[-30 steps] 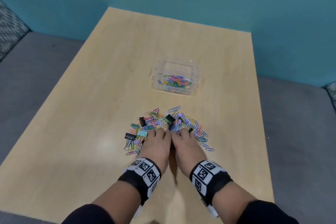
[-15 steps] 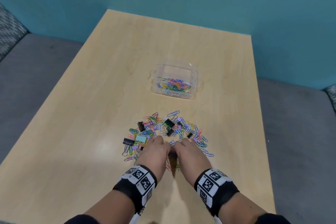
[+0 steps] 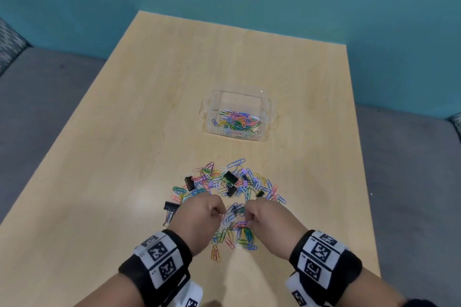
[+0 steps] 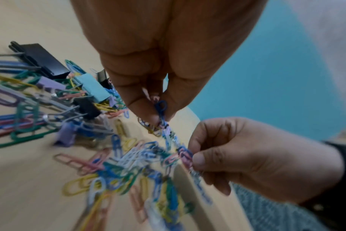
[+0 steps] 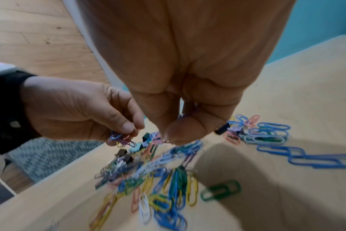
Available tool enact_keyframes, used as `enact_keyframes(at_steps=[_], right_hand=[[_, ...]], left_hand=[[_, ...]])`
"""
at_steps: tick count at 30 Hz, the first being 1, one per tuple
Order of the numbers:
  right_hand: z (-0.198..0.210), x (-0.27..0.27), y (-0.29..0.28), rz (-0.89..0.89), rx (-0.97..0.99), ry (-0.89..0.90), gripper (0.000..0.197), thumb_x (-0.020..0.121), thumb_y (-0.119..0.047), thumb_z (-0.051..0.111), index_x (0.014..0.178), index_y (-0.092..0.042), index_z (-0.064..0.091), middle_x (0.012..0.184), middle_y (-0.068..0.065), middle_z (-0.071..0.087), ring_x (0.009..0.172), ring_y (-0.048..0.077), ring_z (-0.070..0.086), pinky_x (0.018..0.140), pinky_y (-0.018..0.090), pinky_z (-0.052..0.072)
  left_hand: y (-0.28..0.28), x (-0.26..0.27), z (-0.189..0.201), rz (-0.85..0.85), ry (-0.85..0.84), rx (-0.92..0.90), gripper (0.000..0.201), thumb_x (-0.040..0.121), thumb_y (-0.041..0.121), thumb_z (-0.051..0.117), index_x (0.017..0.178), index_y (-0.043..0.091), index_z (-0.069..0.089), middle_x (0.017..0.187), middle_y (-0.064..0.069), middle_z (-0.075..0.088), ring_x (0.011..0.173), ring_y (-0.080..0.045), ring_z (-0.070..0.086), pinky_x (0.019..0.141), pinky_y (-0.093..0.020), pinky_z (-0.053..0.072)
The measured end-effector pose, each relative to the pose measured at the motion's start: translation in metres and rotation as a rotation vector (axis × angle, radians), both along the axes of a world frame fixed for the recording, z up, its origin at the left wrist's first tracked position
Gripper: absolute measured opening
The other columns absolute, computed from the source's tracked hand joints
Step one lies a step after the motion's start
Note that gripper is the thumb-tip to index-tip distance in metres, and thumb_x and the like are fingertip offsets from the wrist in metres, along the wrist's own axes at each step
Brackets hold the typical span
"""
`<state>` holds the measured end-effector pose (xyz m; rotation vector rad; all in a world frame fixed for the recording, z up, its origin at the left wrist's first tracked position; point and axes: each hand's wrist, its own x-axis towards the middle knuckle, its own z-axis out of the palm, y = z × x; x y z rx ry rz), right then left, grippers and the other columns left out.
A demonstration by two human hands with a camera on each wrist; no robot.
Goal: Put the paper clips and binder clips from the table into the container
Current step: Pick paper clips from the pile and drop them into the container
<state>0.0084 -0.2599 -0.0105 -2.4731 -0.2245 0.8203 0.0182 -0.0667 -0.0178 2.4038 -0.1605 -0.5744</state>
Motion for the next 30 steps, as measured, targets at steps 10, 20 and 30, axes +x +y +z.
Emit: enact_keyframes(at_steps=[10, 20, 30], right_hand=[[0.044, 0.078, -0.022, -0.305, 0.366, 0.238, 0.014, 0.082, 0.003, 0.058, 0.076, -0.01, 0.061, 0.054, 0.004, 0.057, 0.041, 0.015, 0.053, 0.043, 0.023, 0.04], [0.053, 0.207, -0.016, -0.427, 0.232, -0.07, 0.013, 0.083, 0.0, 0.058, 0.075, -0.009, 0.062, 0.068, 0.011, 0.065, 0.059, 0.023, 0.066, 0.067, 0.042, 0.06], [0.053, 0.108, -0.041, -0.075, -0.085, -0.262, 0.018, 0.089, -0.015, 0.049, 0.099, -0.016, 0.064, 0.098, 0.005, 0.062, 0.087, 0.026, 0.06, 0.078, 0.037, 0.048]], left_hand=[[0.005, 0.083, 0.051, 0.38, 0.308, -0.58, 0.012, 0.077, -0.014, 0.062, 0.081, -0.003, 0.064, 0.054, -0.005, 0.063, 0.046, -0.018, 0.055, 0.044, -0.021, 0.046], [-0.035, 0.209, 0.047, 0.527, 0.088, -0.532, 0.021, 0.08, -0.007, 0.063, 0.068, 0.01, 0.063, 0.064, -0.008, 0.059, 0.05, -0.018, 0.059, 0.067, -0.037, 0.058], [0.007, 0.113, 0.04, 0.281, -0.039, -0.283, 0.018, 0.084, 0.006, 0.054, 0.083, 0.018, 0.067, 0.082, 0.0, 0.063, 0.073, -0.019, 0.062, 0.074, -0.032, 0.053]])
